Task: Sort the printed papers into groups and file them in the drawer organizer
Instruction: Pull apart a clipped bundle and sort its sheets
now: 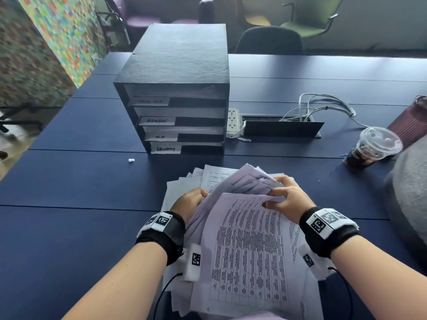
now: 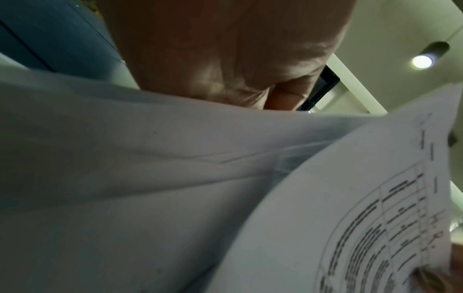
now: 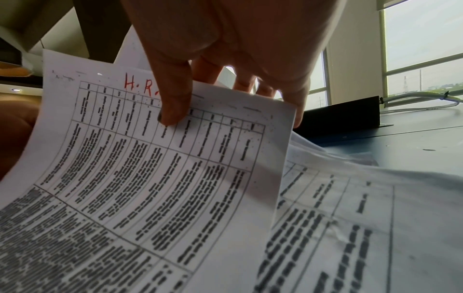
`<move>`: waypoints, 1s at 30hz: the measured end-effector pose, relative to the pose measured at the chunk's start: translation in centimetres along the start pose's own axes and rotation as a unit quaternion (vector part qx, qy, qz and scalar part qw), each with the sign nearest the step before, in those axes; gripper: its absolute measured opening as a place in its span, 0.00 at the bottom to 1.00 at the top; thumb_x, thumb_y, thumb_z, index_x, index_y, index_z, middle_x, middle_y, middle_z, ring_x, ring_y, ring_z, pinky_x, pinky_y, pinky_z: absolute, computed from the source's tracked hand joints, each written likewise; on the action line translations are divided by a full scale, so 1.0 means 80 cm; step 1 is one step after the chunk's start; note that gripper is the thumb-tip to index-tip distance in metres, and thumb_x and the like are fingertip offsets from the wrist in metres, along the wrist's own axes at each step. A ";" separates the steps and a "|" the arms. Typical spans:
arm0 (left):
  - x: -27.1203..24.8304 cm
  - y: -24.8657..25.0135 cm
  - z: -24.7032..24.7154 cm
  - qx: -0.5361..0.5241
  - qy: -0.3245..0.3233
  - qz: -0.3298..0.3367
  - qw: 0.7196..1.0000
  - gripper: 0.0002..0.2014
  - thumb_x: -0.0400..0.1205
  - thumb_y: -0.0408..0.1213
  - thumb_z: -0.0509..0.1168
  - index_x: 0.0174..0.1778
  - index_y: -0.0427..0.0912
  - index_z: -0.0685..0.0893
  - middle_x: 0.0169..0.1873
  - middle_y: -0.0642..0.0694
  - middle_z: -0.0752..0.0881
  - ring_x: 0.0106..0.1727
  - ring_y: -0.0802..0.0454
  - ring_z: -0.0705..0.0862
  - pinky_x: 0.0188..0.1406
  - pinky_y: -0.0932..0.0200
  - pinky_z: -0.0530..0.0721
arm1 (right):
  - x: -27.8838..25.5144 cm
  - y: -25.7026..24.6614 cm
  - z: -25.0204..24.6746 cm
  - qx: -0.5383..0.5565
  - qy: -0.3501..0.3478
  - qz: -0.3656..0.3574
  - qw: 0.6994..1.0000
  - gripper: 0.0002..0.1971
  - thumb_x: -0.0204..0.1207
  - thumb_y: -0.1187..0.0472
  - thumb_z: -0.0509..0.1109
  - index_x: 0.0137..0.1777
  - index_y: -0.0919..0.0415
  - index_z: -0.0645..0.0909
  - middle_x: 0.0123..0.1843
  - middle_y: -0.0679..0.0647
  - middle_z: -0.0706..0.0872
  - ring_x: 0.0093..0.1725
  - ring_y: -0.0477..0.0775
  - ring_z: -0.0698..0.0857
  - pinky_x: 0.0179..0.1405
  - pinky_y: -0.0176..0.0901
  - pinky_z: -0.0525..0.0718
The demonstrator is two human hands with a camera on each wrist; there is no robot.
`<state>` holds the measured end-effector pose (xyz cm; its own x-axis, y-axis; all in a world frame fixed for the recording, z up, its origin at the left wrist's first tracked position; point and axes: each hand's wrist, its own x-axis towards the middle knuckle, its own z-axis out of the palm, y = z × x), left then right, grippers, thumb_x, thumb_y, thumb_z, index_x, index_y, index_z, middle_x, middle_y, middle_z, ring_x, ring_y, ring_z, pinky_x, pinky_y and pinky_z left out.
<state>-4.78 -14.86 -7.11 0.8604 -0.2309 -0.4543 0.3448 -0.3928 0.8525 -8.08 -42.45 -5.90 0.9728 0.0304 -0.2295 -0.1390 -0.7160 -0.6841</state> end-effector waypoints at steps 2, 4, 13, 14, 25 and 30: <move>0.003 -0.005 0.002 0.020 0.016 0.005 1.000 0.12 0.67 0.41 0.52 0.34 0.50 0.82 0.37 0.49 0.82 0.42 0.47 0.76 0.47 0.51 0.72 | -0.003 0.003 0.001 -0.017 0.003 -0.003 1.000 0.07 0.64 0.51 0.81 0.31 0.41 0.85 0.64 0.41 0.71 0.65 0.43 0.68 0.71 0.46 0.69; 0.004 -0.005 0.004 0.040 0.045 0.020 0.998 0.12 0.66 0.43 0.52 0.35 0.54 0.81 0.38 0.52 0.83 0.45 0.48 0.78 0.52 0.50 0.75 | -0.003 0.005 -0.001 -0.018 0.010 -0.010 1.000 0.07 0.64 0.53 0.81 0.31 0.43 0.85 0.68 0.41 0.70 0.69 0.45 0.67 0.72 0.46 0.67; 0.017 0.010 0.005 0.022 0.044 -0.033 0.998 0.07 0.79 0.32 0.63 0.44 0.45 0.85 0.31 0.46 0.80 0.31 0.49 0.73 0.30 0.61 0.71 | 0.008 0.000 -0.003 -0.004 0.024 -0.010 1.000 0.09 0.62 0.53 0.82 0.43 0.42 0.89 0.64 0.39 0.75 0.69 0.49 0.63 0.73 0.48 0.61; 0.019 0.008 0.006 0.058 0.052 -0.052 0.996 0.05 0.78 0.34 0.66 0.48 0.45 0.84 0.36 0.48 0.82 0.34 0.51 0.77 0.31 0.62 0.74 | 0.006 0.000 -0.002 0.006 0.025 -0.009 1.000 0.09 0.62 0.53 0.82 0.42 0.41 0.89 0.62 0.38 0.75 0.68 0.48 0.65 0.72 0.45 0.62; 0.040 -0.005 0.004 0.134 0.118 -0.115 0.977 0.28 0.73 0.39 0.74 0.69 0.44 0.75 0.67 0.42 0.79 0.62 0.43 0.82 0.64 0.53 0.80 | -0.018 0.013 0.013 0.017 0.010 -0.021 1.000 0.24 0.63 0.55 0.82 0.29 0.18 0.78 0.61 0.36 0.70 0.65 0.47 0.73 0.69 0.38 0.69; 0.044 0.005 -0.001 0.280 0.108 -0.110 0.948 0.14 0.72 0.47 0.73 0.48 0.55 0.76 0.48 0.52 0.84 0.53 0.46 0.81 0.63 0.50 0.76 | -0.021 0.011 0.011 0.011 0.013 -0.025 1.000 0.23 0.63 0.55 0.81 0.26 0.21 0.79 0.60 0.29 0.70 0.64 0.44 0.73 0.63 0.33 0.66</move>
<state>-1.61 -15.75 -8.33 0.8686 0.0751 -0.4898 0.3237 -0.8344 0.4461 -10.01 -42.49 -6.74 0.9832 0.0465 -0.1765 -0.0943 -0.6982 -0.7096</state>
